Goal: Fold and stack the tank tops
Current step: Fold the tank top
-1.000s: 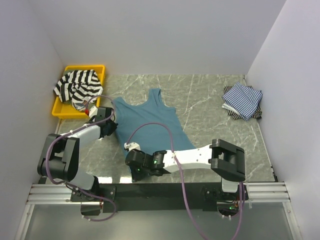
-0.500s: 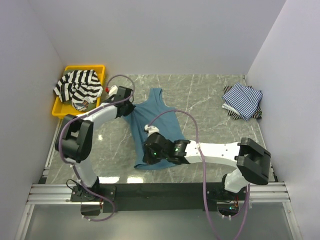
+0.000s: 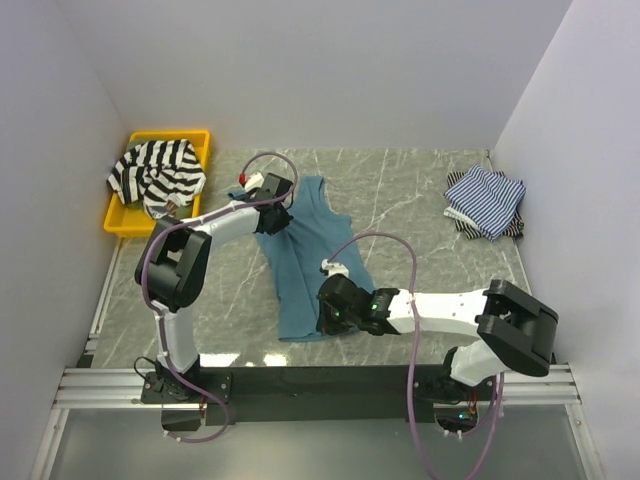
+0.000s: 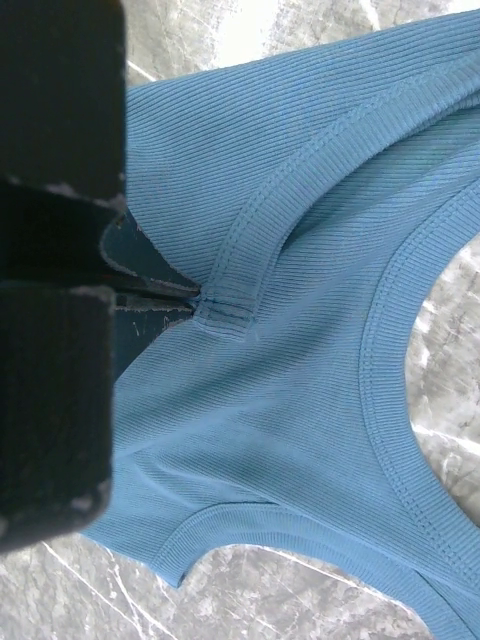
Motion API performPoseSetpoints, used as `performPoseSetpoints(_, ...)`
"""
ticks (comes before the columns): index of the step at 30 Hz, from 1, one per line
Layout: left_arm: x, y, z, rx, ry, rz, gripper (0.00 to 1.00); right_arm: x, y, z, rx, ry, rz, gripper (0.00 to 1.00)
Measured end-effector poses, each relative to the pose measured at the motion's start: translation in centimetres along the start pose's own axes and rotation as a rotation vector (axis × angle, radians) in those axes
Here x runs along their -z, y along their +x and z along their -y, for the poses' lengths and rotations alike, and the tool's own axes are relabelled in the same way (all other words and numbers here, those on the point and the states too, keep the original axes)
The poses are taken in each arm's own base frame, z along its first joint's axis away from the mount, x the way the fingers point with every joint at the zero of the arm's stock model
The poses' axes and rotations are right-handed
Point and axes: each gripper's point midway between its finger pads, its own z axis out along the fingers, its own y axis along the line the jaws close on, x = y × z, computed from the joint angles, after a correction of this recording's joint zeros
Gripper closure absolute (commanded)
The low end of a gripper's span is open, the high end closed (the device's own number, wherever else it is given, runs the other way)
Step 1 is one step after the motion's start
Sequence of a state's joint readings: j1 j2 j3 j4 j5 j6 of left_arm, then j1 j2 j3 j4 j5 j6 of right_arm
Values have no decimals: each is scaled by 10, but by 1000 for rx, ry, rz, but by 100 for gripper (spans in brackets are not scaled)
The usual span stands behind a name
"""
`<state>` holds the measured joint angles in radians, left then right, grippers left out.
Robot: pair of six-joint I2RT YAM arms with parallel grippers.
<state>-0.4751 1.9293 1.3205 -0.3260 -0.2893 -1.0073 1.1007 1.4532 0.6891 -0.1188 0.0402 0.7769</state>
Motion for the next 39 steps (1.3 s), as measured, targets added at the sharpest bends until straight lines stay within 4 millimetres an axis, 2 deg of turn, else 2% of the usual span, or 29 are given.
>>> performPoseSetpoints(7,1,5,2,-29,2,-5,99,6,5,11,-33,10,24,100)
performPoseSetpoints(11,-6,14,7,-59,-1,-21,99,8,4,15,-46,21,37,100)
performPoseSetpoints(14,-12,24,5,-85,-14,-37,95,9,4,18,-52,35,44,99)
performPoseSetpoints(17,-13,28,4,-99,-16,-46,84,12,4,23,-61,50,52,88)
performPoseSetpoints(19,-13,28,4,-107,-14,-47,69,16,4,26,-69,64,61,74)
performPoseSetpoints(20,-13,28,4,-111,-12,-47,64,18,3,27,-68,68,65,64)
performPoseSetpoints(21,-13,28,5,-112,-9,-47,56,20,3,28,-69,74,69,60)
performPoseSetpoints(24,-8,26,9,-129,12,-47,45,31,1,31,-51,115,88,52)
performPoseSetpoints(26,-1,20,14,-138,31,-38,44,39,-2,25,-21,140,107,52)
performPoseSetpoints(29,17,0,25,-125,74,-5,45,51,-14,3,23,141,148,51)
performPoseSetpoints(30,23,-8,30,-114,90,10,47,54,-19,-10,38,128,161,54)
performPoseSetpoints(33,44,-49,35,-43,127,73,49,50,-32,-48,92,92,177,57)
performPoseSetpoints(35,54,-79,25,23,126,120,51,38,-34,-68,133,92,168,58)
performPoseSetpoints(37,60,-108,6,96,111,165,55,18,-32,-82,179,105,146,59)
performPoseSetpoints(39,60,-130,-18,158,79,195,57,-3,-23,-85,222,130,114,59)
